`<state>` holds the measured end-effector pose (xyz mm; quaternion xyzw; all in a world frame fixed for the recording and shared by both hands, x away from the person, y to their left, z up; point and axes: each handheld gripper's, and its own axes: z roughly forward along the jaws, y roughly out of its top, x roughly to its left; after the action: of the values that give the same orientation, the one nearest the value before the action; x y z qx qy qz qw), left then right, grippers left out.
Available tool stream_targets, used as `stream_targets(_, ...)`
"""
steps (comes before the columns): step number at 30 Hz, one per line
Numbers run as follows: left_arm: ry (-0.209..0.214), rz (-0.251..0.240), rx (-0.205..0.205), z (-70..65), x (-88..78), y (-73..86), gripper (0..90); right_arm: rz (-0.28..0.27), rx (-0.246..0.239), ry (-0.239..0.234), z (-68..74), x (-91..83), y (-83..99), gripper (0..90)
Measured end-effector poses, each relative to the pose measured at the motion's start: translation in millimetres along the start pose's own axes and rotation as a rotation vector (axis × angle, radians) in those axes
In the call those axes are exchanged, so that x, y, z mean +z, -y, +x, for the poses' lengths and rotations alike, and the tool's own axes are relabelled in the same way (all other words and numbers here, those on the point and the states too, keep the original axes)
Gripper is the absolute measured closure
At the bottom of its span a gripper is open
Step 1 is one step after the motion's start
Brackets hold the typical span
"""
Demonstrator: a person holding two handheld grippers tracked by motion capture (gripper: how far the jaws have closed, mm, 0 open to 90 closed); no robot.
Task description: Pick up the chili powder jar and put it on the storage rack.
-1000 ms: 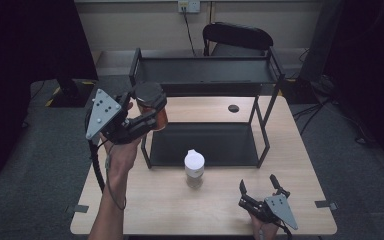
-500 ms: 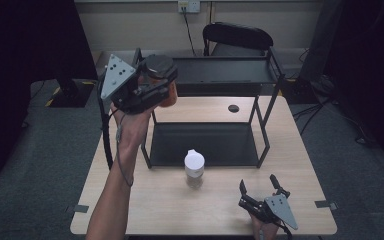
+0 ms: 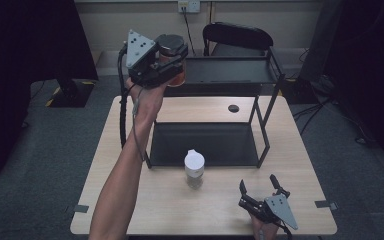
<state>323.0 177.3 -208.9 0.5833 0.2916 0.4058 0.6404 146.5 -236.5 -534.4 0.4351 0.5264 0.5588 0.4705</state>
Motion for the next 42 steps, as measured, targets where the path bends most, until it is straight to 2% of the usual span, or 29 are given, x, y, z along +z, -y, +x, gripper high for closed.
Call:
stream_targets(4,-0.023,0.011,-0.007,3.0,12.5,4.7,35.3,0.0,0.0,-0.003,-0.5,0.0,0.0,0.3)
stream_targets(8,-0.034,0.03,-0.031,8.3,23.4,6.8,35.2,0.0,0.0,-0.004,-0.7,-0.2,0.0,0.3)
stream_targets(11,-0.043,0.05,-0.023,7.8,30.3,7.8,35.2,0.0,0.0,-0.004,-0.7,-0.2,0.0,0.3)
stream_targets(14,-0.051,0.061,-0.036,7.1,35.4,10.6,35.3,0.0,0.0,-0.005,-0.9,-0.2,0.0,0.3)
stream_targets(15,-0.057,0.06,-0.025,5.6,36.9,12.3,35.3,0.0,0.0,-0.006,-1.0,-0.2,0.0,0.3)
stream_targets(19,-0.059,0.064,-0.038,5.5,39.1,16.2,35.3,0.0,0.0,-0.006,-1.1,-0.3,0.1,0.3)
stream_targets(25,-0.068,0.046,-0.006,0.1,39.2,22.2,35.2,0.0,0.0,-0.007,-1.1,-0.3,0.0,0.3)
stream_targets(27,-0.077,0.035,-0.014,-1.7,38.6,24.9,35.2,0.0,0.001,-0.007,-1.2,-0.3,0.0,0.3)
stream_targets(31,-0.079,0.037,-0.014,-2.3,37.9,24.1,35.1,0.0,0.0,-0.007,-1.1,-0.3,0.1,0.3)
stream_targets(42,-0.051,0.062,-0.01,5.1,37.4,18.2,34.1,0.0,0.0,-0.007,-1.1,-0.3,0.0,0.4)
